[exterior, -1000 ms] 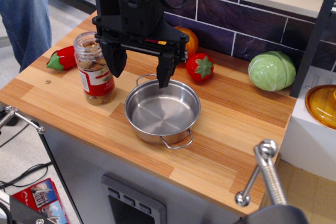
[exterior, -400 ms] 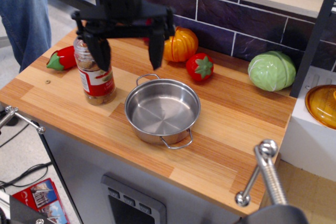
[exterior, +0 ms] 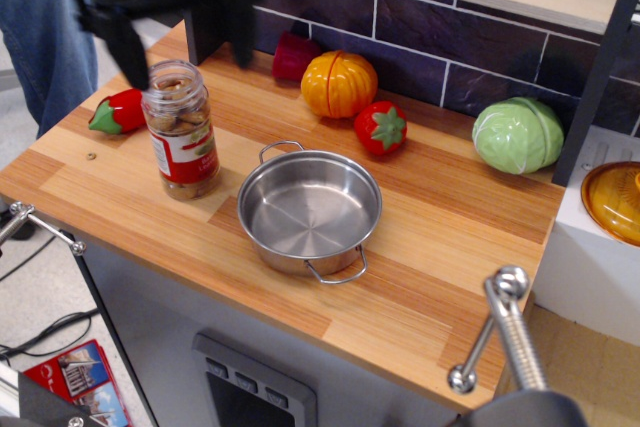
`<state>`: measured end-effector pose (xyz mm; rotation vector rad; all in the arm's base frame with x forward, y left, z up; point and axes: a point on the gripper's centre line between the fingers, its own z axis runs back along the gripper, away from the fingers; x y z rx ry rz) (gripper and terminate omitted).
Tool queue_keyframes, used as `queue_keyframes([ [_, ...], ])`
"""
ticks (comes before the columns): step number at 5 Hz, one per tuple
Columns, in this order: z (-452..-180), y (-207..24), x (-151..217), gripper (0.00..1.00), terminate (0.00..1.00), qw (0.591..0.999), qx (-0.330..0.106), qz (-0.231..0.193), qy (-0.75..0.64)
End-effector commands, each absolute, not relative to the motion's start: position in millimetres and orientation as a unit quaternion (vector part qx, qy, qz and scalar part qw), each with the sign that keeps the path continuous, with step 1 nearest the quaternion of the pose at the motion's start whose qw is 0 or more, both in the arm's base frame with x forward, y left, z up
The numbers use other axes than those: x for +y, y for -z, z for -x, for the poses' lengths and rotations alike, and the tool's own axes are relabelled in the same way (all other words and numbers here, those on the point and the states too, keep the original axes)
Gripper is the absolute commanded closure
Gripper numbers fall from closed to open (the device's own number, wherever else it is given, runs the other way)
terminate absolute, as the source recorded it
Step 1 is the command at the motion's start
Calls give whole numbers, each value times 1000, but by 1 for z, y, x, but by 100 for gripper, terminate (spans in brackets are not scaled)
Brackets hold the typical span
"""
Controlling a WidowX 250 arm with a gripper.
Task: Pour almonds in pot
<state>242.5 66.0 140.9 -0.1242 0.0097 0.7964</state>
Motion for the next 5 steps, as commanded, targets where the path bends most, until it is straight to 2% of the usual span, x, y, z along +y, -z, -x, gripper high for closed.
queue_keyframes([
  [1,-246,-138,104,0,0,881,35,99,-461],
  [2,-254,-125,120,0,0,866,56,115,-484],
  [3,-271,-130,142,0,0,849,53,134,-508],
  [4,-279,-126,160,0,0,830,76,151,-532],
  [5,-282,-117,169,0,0,818,92,146,-549],
])
